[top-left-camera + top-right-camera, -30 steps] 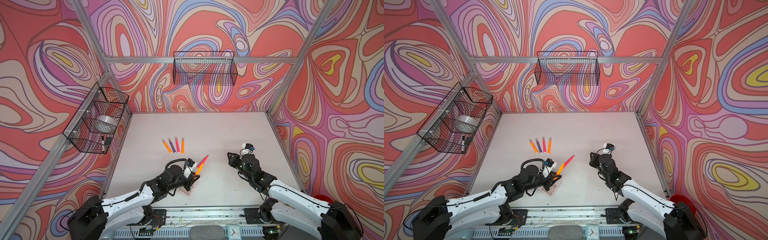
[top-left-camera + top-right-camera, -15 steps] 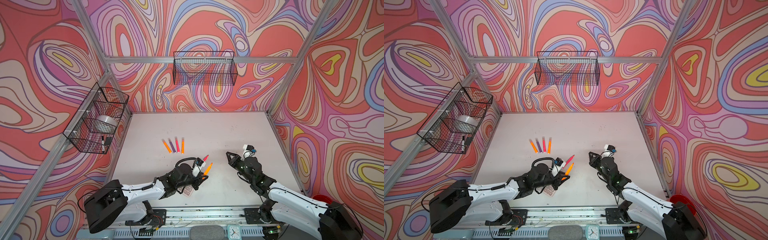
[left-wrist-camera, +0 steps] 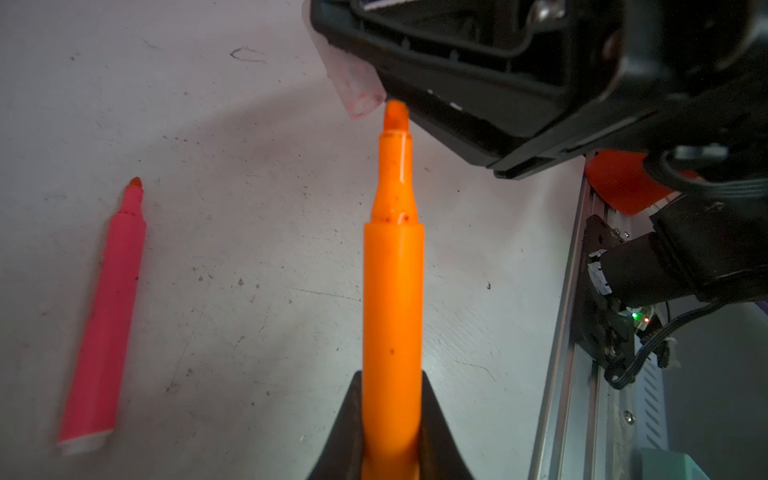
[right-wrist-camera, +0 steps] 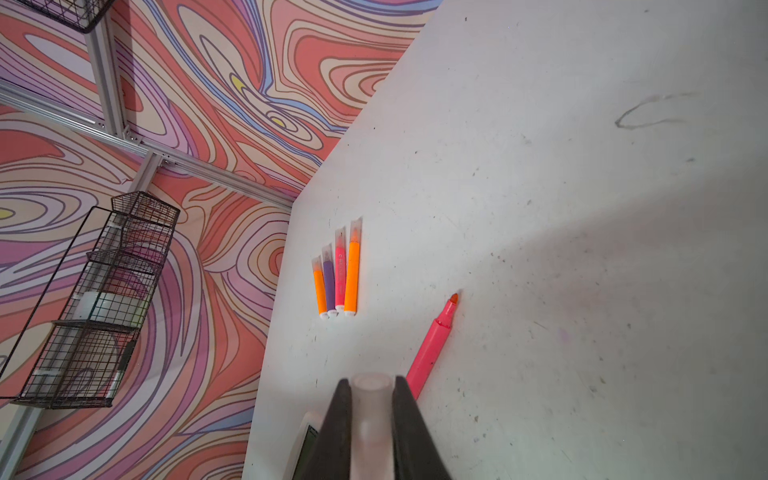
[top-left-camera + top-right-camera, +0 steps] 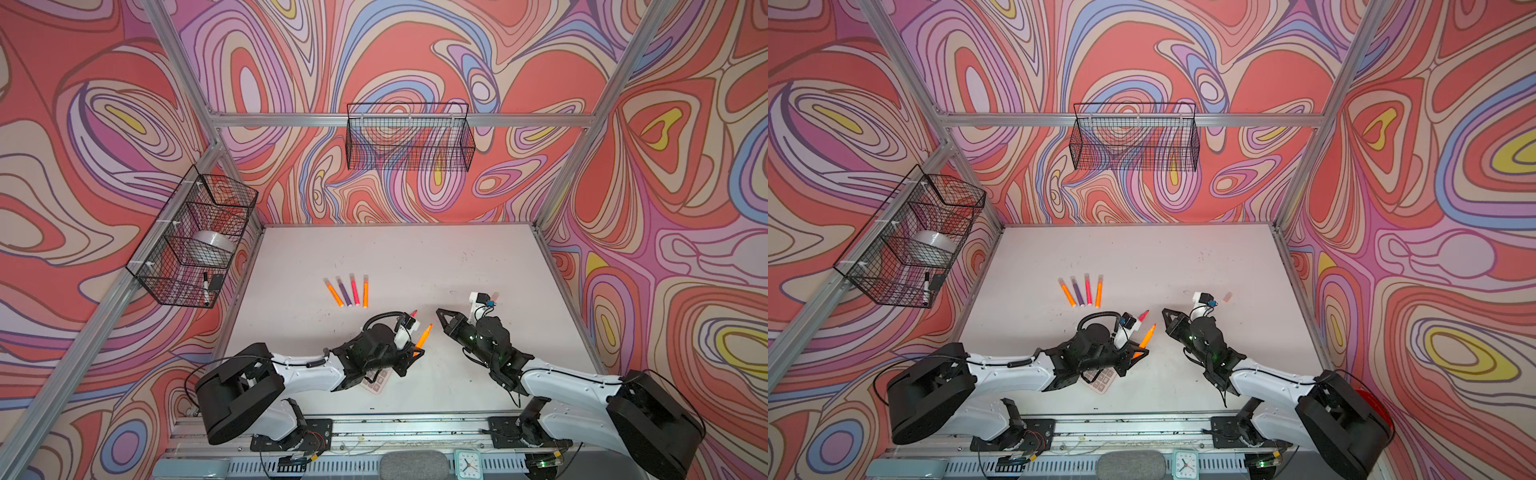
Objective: Insert the pens into the pen caps
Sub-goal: 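Align the held cap above the orange marker tip with the right gripper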
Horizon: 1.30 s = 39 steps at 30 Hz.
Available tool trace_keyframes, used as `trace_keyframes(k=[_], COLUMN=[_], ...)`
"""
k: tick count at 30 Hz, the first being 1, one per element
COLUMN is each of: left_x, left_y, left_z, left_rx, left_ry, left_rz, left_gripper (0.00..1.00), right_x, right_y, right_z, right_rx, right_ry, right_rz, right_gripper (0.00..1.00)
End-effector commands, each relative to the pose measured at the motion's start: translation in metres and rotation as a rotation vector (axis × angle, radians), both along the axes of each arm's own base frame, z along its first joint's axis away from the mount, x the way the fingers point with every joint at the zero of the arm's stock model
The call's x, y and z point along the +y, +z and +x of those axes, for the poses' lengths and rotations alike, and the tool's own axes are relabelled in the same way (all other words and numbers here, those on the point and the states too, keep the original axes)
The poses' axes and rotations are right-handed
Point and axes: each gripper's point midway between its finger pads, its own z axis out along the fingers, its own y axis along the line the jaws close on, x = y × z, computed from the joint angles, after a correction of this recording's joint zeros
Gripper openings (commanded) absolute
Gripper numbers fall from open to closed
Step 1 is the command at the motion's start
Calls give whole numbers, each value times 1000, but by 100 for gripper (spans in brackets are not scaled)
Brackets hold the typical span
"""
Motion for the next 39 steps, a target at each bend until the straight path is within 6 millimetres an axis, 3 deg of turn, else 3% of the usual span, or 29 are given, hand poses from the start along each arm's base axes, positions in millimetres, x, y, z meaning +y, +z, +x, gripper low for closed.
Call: trace_keyframes(k=[1,12,15,26,39], left_x=[-14,-14,-22,-20,-15], left_y=[11,2,17,15,3], left_z=[3,7,13,17,13], left_rx=[-4,4,-16,-20,-6], left_ry=[-10,5,5,30,29], left_rz=[-57,-33,-63,-53,-25], left_gripper=[0,0,0,0,0], right_x=[8,16,20,27,3], right_y=[16,17,15,10,24], right_z=[4,0,-2,-8,-9], right_rx=[-42,-41,-34,-33,-56], right_ry=[13,39,47,63,-25], right_rz=[35,25,18,15,-44], right_gripper=[0,0,0,0,0])
